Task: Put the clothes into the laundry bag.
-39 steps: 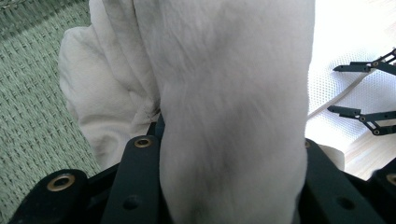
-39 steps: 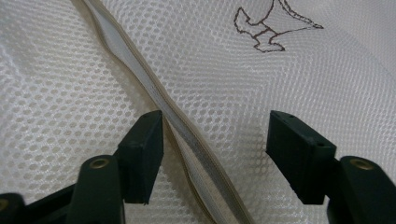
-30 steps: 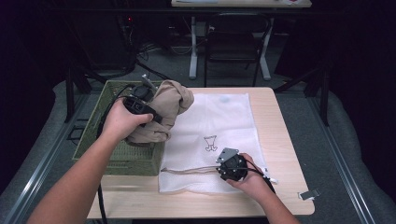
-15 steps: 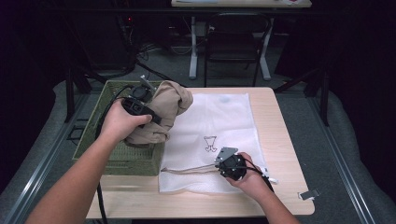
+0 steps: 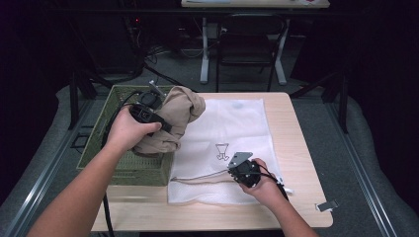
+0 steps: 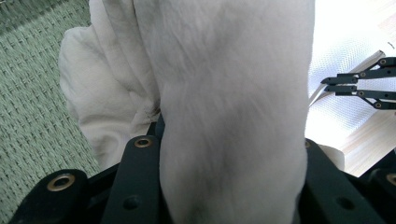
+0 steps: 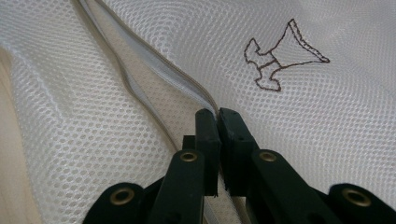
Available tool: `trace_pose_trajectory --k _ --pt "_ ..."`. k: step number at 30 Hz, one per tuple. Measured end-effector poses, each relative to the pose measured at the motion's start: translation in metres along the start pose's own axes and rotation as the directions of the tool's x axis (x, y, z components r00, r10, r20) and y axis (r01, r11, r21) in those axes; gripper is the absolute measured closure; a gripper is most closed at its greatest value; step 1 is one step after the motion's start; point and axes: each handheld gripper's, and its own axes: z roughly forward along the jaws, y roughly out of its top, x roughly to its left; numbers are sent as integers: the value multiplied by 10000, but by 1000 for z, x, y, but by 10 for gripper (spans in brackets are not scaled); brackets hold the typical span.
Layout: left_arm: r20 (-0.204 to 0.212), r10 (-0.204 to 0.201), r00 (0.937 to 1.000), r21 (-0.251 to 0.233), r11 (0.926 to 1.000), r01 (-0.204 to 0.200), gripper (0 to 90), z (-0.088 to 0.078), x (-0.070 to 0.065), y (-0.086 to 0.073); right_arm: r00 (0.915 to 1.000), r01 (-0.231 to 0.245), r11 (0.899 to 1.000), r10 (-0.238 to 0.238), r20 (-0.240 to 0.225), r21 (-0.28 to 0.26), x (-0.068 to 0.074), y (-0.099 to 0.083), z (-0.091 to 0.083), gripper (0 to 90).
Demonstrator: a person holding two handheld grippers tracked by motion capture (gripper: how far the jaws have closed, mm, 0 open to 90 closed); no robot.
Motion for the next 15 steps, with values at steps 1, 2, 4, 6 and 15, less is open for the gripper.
trace_pose_trajectory --k 1,2,4,6,15 --pt "-1 -7 10000 12 10000 7 636 0 0 0 10000 -8 10000 8 23 -56 -1 1 0 869" --pt "-6 2 10000 14 10000 -2 636 -1 0 -1 9999 -104 9999 104 -36 -55 -2 1 0 869" --pt "0 25 10000 7 10000 -25 636 -2 0 -1 9998 -178 9998 178 -63 -103 -5 2 2 870" --pt "21 25 10000 -5 10000 -25 637 -3 0 -2 9992 -391 9992 390 -116 -71 -6 2 3 870" --pt "28 145 9999 -45 9999 -145 636 -7 -2 -6 9967 -804 9967 802 -156 -135 -17 8 5 873"
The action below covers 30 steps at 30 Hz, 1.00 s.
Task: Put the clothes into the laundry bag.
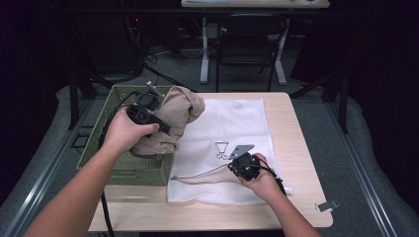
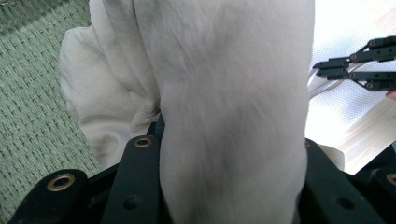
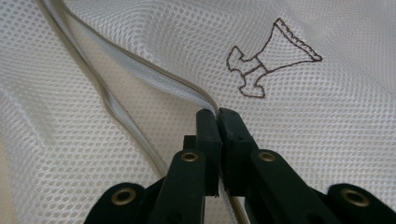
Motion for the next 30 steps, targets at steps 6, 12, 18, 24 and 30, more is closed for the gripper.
trace_pose_trajectory --k 6,12,18,24,30 --pt "137 15 9999 -28 10000 -15 636 1 -1 -2 9983 -557 9984 554 -186 -112 -11 5 0 874" --pt "134 -15 9999 9 10000 15 636 6 -1 -5 9969 -752 9970 748 -222 -171 -20 13 0 874" --pt "165 -81 9998 -49 10000 82 636 7 0 -8 9966 -793 9965 787 -263 -256 -24 20 -1 874" --pt "154 -42 9999 -7 10000 42 636 7 -2 -10 9941 -1043 9935 1028 -356 -454 -31 26 -3 874" --pt "148 14 9999 4 10000 -14 636 8 -4 -10 9939 -1051 9931 1031 -387 -515 -35 33 -6 874"
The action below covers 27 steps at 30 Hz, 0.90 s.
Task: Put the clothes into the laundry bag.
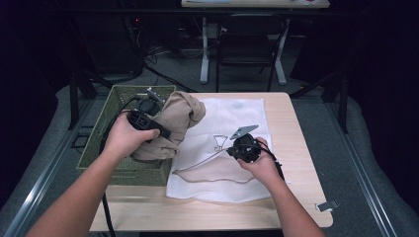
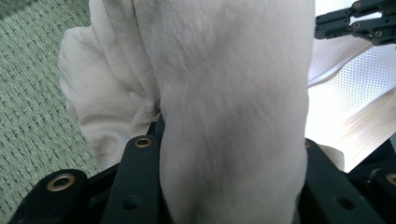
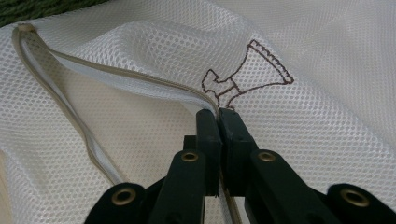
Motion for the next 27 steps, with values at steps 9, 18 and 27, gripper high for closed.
trace_pose_trajectory --k 9,18,27 --pt "-7 -25 10000 27 10000 25 636 0 -3 -3 9994 -314 9994 312 -167 -124 -5 7 -5 874" --pt "64 49 10000 -46 10000 -49 636 -2 -6 -7 9984 -554 9978 550 -131 -355 -10 18 -12 875" --pt "-8 141 9999 -64 9999 -141 636 -1 -8 -12 9968 -783 9946 771 -203 -683 -13 24 -20 875"
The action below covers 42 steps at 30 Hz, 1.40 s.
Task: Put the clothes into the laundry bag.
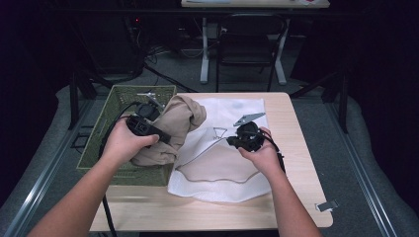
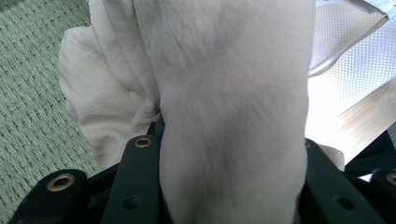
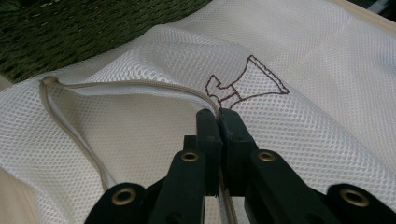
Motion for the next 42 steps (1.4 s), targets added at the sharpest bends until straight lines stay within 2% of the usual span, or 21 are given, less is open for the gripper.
trace_pose_trajectory --k 18,32,36,42 --pt "149 230 9996 -18 9997 -229 635 -2 -9 -8 9999 -143 9985 142 -27 -532 0 3 -10 876" --pt "379 392 9985 -262 9989 -382 635 -4 -14 -24 9997 -225 9987 220 -124 -465 -1 0 -4 877" --pt "586 308 9978 -359 9989 -287 635 -6 -15 -31 9995 -263 9987 255 -200 -426 0 -2 -2 877" --pt "648 485 9967 -423 9981 -458 635 -10 -21 -38 9995 -242 9987 232 -229 -448 0 -2 -2 877"
